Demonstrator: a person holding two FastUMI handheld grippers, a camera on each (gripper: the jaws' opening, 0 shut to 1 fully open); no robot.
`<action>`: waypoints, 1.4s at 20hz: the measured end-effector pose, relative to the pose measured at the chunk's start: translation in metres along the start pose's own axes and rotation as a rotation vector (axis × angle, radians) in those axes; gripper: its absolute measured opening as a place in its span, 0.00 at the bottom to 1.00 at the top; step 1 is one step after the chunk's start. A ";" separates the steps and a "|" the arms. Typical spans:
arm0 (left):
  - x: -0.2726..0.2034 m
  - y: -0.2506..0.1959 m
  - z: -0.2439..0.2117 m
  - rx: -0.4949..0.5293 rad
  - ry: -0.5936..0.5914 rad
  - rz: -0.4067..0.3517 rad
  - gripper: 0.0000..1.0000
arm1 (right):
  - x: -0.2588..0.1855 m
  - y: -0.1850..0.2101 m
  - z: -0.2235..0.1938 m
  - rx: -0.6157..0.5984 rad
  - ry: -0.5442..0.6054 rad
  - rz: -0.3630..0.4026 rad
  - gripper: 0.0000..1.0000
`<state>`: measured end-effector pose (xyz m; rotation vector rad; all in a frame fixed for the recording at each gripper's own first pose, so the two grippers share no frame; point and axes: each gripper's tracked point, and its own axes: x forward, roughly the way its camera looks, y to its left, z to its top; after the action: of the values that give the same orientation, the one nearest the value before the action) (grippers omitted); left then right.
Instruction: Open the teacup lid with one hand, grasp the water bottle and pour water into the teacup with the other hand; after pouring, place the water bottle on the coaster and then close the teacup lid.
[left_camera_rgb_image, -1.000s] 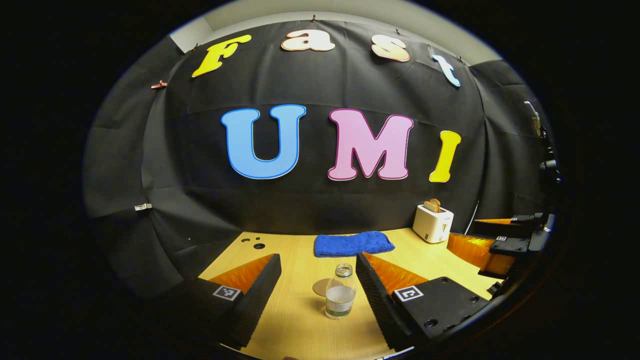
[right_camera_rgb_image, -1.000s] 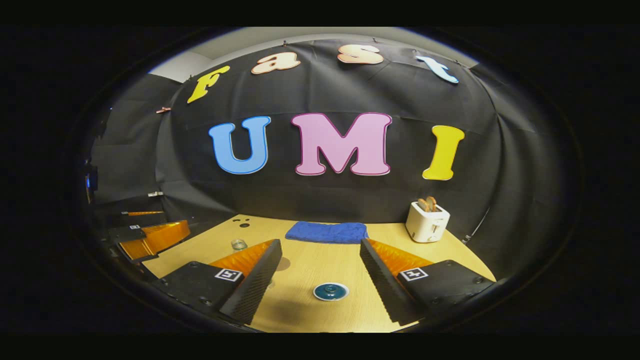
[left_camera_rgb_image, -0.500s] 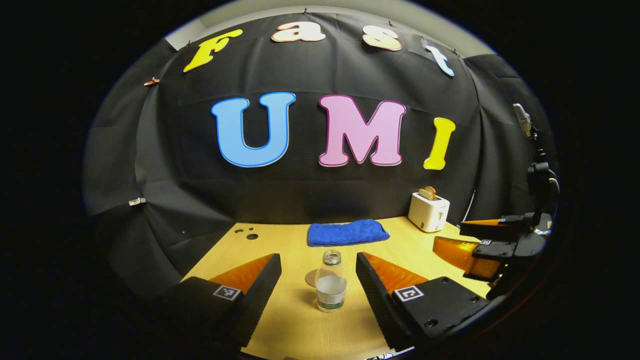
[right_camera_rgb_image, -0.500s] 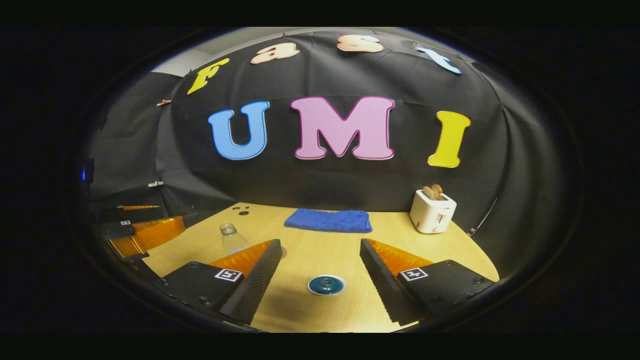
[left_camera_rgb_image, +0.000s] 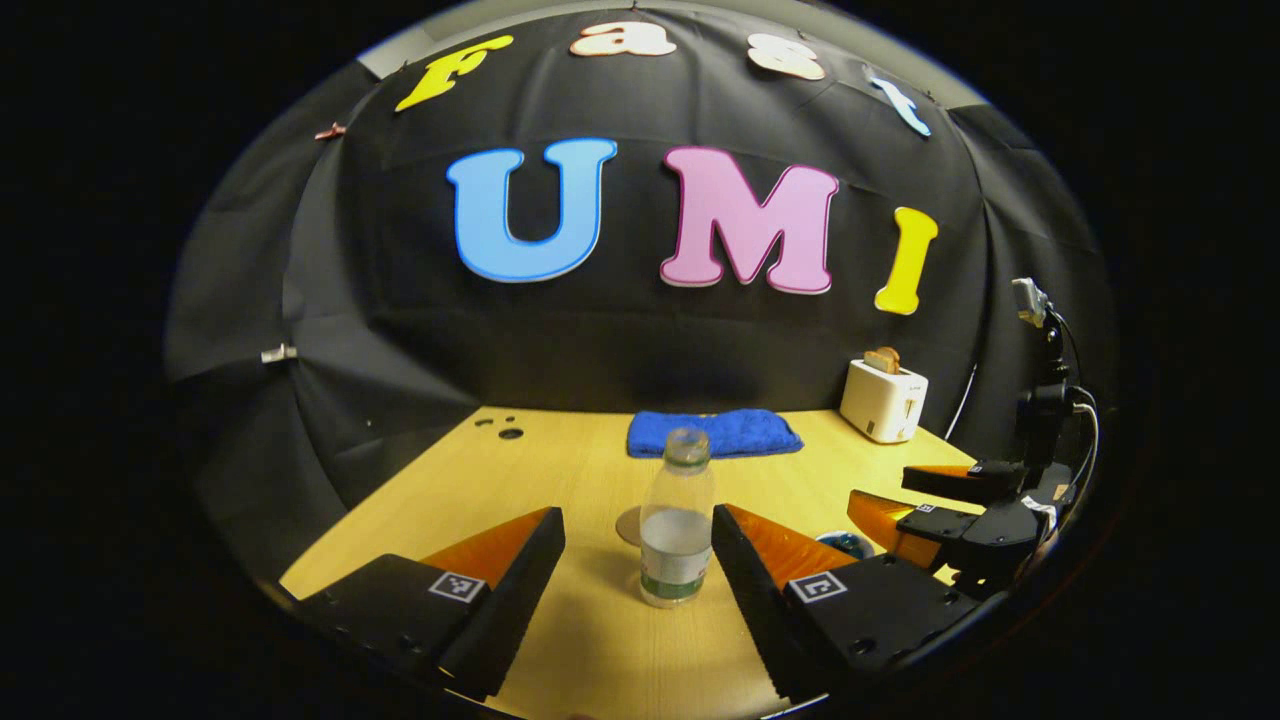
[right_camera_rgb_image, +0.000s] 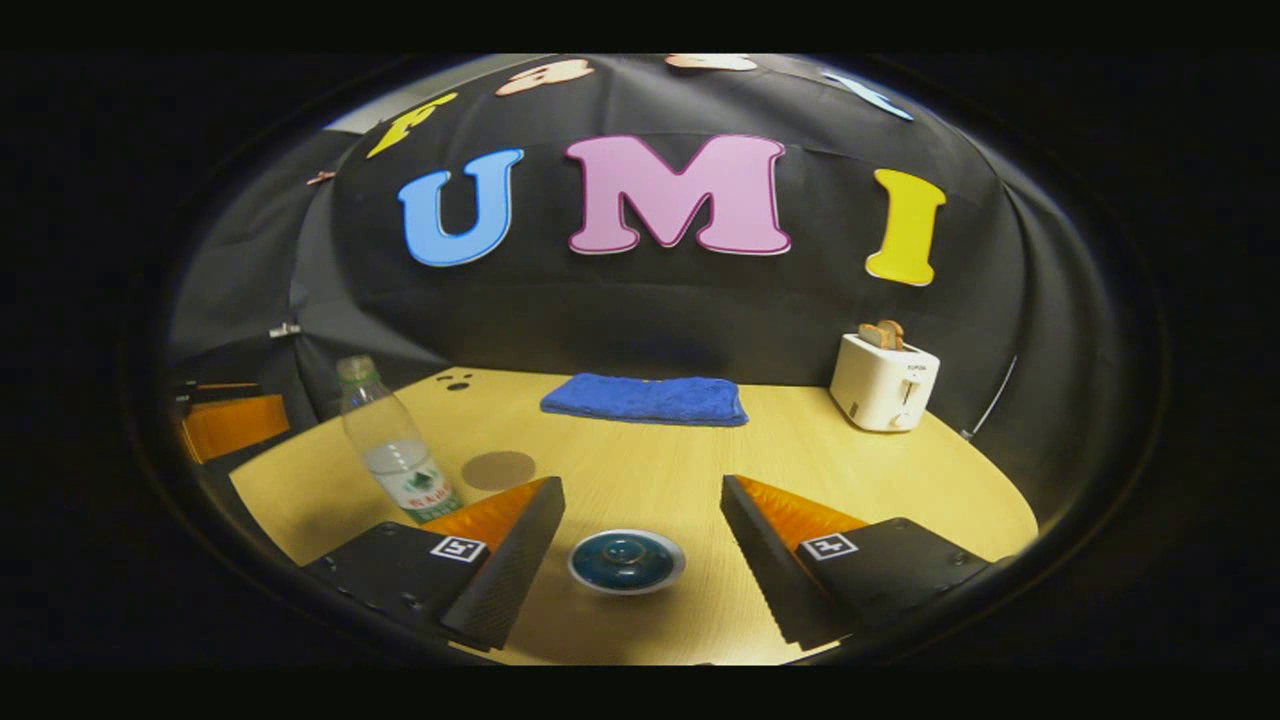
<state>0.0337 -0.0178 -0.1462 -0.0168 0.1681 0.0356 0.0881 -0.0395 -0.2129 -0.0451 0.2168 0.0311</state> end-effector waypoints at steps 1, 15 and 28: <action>0.003 0.003 -0.013 0.006 0.018 0.013 0.94 | 0.007 0.002 -0.010 0.007 0.007 0.004 0.97; 0.017 0.007 -0.067 -0.099 0.115 0.018 0.95 | 0.033 0.003 -0.051 -0.014 0.035 -0.015 0.66; 0.023 -0.012 -0.072 0.026 0.098 -0.052 0.96 | 0.035 0.013 -0.054 0.074 0.109 0.021 0.33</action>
<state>0.0451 -0.0302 -0.2213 0.0027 0.2659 -0.0191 0.1107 -0.0280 -0.2734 0.0297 0.3268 0.0414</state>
